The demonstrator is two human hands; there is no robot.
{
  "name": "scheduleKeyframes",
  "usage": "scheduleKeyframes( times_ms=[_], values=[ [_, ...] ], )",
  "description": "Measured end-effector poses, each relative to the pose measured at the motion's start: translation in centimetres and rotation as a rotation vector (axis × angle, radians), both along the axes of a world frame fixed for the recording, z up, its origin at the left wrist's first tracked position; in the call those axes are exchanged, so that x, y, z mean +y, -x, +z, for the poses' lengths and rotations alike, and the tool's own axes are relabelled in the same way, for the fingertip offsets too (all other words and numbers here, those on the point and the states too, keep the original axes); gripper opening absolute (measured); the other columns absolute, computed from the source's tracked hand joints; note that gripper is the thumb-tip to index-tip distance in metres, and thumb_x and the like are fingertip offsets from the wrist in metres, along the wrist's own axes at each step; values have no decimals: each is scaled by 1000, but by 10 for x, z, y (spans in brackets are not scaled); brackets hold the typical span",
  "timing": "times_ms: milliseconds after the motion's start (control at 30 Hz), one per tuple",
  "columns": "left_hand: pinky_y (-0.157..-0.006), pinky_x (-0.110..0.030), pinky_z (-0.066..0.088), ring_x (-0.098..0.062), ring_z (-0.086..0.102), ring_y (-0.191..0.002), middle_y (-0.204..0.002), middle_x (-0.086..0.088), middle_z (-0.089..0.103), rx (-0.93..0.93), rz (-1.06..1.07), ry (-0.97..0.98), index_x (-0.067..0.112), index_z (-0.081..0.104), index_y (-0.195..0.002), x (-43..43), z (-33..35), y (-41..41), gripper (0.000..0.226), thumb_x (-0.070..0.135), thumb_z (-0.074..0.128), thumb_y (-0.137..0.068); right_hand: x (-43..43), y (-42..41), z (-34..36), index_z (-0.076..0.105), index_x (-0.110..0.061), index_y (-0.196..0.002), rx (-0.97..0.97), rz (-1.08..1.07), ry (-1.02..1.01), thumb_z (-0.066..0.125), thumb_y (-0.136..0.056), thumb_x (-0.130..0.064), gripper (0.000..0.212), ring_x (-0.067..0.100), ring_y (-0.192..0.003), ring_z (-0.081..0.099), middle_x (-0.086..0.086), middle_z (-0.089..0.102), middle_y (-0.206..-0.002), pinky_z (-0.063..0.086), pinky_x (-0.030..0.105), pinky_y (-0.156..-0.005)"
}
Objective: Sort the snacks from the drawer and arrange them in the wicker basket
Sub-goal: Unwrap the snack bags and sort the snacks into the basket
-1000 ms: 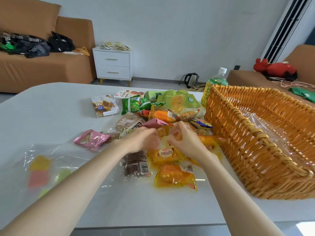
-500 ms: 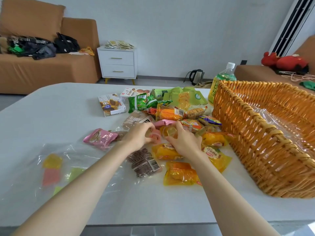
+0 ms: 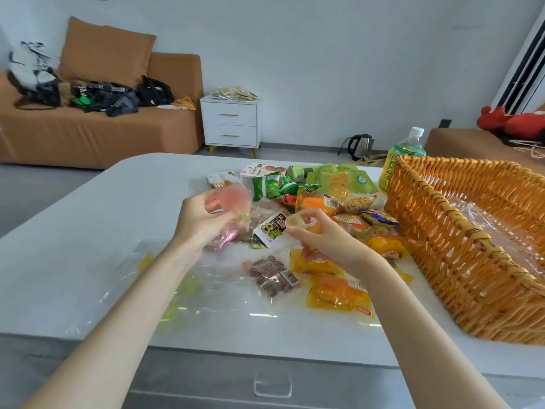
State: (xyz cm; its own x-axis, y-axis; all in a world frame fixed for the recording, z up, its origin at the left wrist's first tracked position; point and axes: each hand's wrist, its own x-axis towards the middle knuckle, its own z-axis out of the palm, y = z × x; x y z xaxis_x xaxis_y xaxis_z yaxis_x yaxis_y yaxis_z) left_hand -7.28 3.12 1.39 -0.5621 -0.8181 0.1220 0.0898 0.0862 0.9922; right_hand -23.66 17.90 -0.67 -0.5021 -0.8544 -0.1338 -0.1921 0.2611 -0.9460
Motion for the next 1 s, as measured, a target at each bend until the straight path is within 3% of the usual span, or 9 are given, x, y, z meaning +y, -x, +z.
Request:
scheduleKeyframes(
  times_ms=[133, 233, 367, 500, 633, 733, 800, 900, 1000],
  values=[
    [-57, -23, 57, -12, 69, -68, -82, 2, 73, 55, 12, -78, 14, 72, -90, 16, 0, -52, 23, 14, 77, -68, -2, -36, -2, 47, -23, -128, 25, 289, -263, 72, -84, -34, 51, 14, -67, 65, 6, 63, -92, 57, 25, -71],
    [-65, -24, 59, -11, 68, -73, -81, 1, 73, 61, 39, -174, 7, 70, -96, 18, -9, -78, 36, 19, 76, -62, -21, -64, -14, 48, -22, -127, 115, 369, -369, 71, -86, -30, 48, 14, -61, 63, 6, 60, -82, 56, 22, -62],
    [-86, -34, 56, -19, 70, -74, -95, -4, 73, 46, 85, -293, 5, 68, -107, 10, -14, -101, 52, 26, 78, -60, -54, -84, -38, 49, -19, -127, 229, 338, -342, 72, -85, -31, 49, 13, -58, 55, 5, 62, -89, 50, 19, -51],
    [-66, -23, 59, -15, 70, -67, -85, 0, 73, 78, 127, -338, 4, 67, -105, -2, -17, -119, 50, 23, 77, -59, -87, -108, -55, 44, -18, -134, 17, 288, -195, 72, -86, -25, 56, 15, -64, 50, -2, 58, -81, 41, 21, -51],
    [-70, -25, 59, -15, 71, -71, -82, 0, 73, 111, 160, -362, 2, 67, -105, -14, -19, -126, 51, 20, 79, -59, -100, -112, -57, 21, -17, -141, -292, 424, -162, 56, -92, 3, 64, 17, -81, 56, 11, 59, -113, 49, 23, -68],
    [-67, -23, 59, -17, 70, -72, -85, -1, 73, 115, 134, -352, 4, 66, -103, -12, -16, -121, 46, 18, 79, -62, -92, -98, -51, 28, -5, -140, -187, 376, -169, 48, -97, 1, 48, 20, -91, 61, 8, 55, -124, 55, 21, -71],
    [-65, -22, 59, -19, 69, -74, -91, -5, 71, 99, 114, -332, 3, 65, -103, -5, -17, -113, 39, 14, 79, -69, -81, -84, -49, 46, -4, -133, -87, 347, -162, 46, -98, -1, 35, 19, -88, 66, 7, 57, -126, 57, 26, -82],
    [-62, -22, 58, -17, 70, -79, -98, -10, 71, 75, 66, -289, 2, 64, -107, 6, -18, -96, 39, 12, 79, -72, -65, -61, -44, 65, -15, -111, 443, 150, -181, 57, -93, -11, 20, 17, -87, 69, 5, 70, -109, 54, 33, -88],
    [-63, -24, 58, -11, 70, -84, -104, -10, 70, 8, -19, -195, 3, 64, -110, 17, -20, -78, 46, 14, 81, -69, -53, -50, -47, 58, -11, -123, 673, -16, -157, 70, -86, -26, 42, 18, -99, 57, 3, 63, -117, 43, 26, -81]
  ],
)
